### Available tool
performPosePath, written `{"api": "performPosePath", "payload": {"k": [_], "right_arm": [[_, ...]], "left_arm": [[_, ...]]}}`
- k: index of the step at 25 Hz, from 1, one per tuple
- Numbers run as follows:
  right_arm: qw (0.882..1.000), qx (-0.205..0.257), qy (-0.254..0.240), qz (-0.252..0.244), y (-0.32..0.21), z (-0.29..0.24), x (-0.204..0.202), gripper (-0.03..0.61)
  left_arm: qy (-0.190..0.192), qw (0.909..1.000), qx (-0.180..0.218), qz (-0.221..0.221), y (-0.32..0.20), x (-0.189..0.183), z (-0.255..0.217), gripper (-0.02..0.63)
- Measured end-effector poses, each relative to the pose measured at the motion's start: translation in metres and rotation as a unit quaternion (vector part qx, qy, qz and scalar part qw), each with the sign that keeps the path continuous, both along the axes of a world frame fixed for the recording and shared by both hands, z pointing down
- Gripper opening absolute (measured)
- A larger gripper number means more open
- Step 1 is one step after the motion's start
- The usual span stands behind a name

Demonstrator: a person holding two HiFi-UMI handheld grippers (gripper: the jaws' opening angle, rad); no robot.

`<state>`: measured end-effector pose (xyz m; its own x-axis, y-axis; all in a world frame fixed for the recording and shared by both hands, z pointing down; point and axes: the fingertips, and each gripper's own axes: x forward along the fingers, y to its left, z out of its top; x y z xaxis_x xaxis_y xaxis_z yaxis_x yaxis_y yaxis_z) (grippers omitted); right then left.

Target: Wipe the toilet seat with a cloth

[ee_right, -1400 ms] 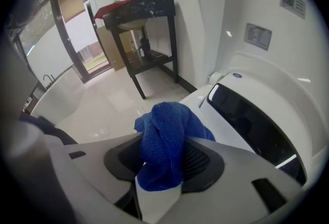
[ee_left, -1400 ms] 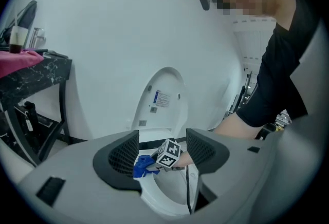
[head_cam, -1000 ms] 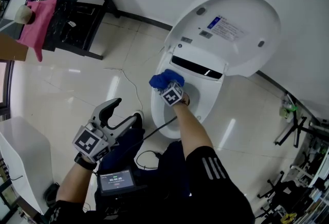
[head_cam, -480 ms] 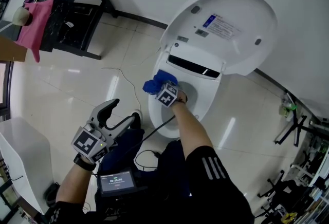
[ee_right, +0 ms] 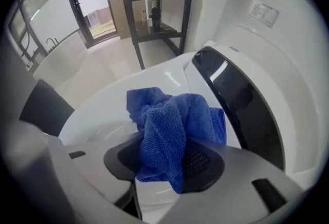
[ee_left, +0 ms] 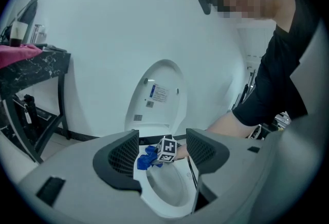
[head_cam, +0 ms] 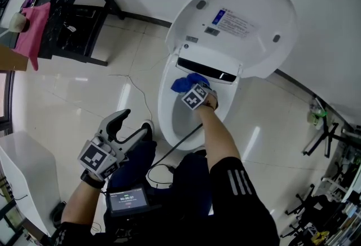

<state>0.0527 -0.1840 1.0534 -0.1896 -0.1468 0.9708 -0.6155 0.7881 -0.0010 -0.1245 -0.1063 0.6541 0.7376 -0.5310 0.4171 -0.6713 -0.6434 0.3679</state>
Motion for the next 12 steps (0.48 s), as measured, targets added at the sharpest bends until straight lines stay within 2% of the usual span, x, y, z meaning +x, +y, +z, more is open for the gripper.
{"api": "performPosePath", "payload": {"k": [6, 12], "right_arm": [[0.998, -0.014, 0.041, 0.042, 0.019, 0.002, 0.071, 0.202], [0.994, -0.023, 0.059, 0.088, 0.035, -0.005, 0.128, 0.202]], "left_arm": [[0.005, 0.9999, -0.008, 0.006, 0.003, 0.016, 0.000, 0.281], [0.012, 0.9998, -0.009, 0.010, 0.004, 0.034, 0.000, 0.281]]}}
